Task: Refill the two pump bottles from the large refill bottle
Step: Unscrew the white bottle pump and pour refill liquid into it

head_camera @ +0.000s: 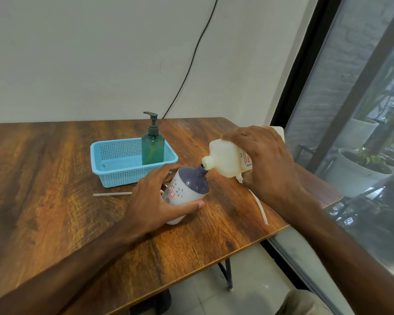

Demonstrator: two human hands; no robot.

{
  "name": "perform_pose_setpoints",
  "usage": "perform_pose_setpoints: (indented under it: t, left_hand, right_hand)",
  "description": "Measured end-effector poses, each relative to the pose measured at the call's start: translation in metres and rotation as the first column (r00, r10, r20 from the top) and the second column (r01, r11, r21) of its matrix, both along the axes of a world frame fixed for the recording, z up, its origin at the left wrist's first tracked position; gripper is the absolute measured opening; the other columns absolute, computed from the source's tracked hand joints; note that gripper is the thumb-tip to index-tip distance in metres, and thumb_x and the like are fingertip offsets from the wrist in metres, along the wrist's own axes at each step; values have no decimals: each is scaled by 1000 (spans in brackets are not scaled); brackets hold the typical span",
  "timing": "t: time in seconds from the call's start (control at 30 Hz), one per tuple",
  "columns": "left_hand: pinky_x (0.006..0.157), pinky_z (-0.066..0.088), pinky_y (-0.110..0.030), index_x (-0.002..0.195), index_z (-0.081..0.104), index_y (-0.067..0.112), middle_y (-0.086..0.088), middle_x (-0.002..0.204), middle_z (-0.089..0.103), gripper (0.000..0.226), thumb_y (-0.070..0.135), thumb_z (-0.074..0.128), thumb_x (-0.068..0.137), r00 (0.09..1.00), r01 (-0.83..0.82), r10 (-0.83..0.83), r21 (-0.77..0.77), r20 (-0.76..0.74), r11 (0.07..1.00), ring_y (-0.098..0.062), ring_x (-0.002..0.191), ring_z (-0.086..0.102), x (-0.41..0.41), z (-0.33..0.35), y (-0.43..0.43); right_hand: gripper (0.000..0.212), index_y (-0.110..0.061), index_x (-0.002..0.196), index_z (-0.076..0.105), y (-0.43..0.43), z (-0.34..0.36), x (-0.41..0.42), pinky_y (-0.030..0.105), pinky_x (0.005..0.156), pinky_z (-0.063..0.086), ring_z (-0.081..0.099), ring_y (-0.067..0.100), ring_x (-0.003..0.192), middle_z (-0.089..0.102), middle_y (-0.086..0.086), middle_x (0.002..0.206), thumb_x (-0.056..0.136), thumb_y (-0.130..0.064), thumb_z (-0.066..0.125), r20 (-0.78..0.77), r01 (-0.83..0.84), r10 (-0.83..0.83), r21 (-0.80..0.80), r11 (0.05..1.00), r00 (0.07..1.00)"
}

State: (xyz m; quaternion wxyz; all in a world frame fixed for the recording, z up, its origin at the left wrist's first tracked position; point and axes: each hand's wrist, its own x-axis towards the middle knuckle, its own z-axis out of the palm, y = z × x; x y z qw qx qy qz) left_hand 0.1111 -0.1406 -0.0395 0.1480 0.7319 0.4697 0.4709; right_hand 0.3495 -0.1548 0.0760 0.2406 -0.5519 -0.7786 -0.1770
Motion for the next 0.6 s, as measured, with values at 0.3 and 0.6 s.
perform_pose_setpoints:
  t: [0.3, 0.6]
  left_hand:
    - [93, 57, -31, 128, 44, 59, 34, 122, 55, 87, 92, 74, 53, 1000, -4, 4, -17, 7, 1000, 15, 113, 53, 0, -2, 1]
    - [93, 57, -31, 131, 47, 54, 34, 123, 56, 90, 91, 75, 54, 1000, -5, 5, -25, 3, 1000, 12, 113, 55, 0, -4, 3]
  right_hand:
    - [80, -30, 138, 54, 1, 0, 0, 48, 114, 30, 44, 27, 135, 56, 2, 140, 68, -18, 89, 2, -7, 7, 5, 1000, 1000]
    - [80, -30, 139, 53, 0, 2, -2, 50, 114, 30, 43, 27, 135, 56, 2, 141, 69, -18, 89, 0, 4, -3, -11, 1000, 1000]
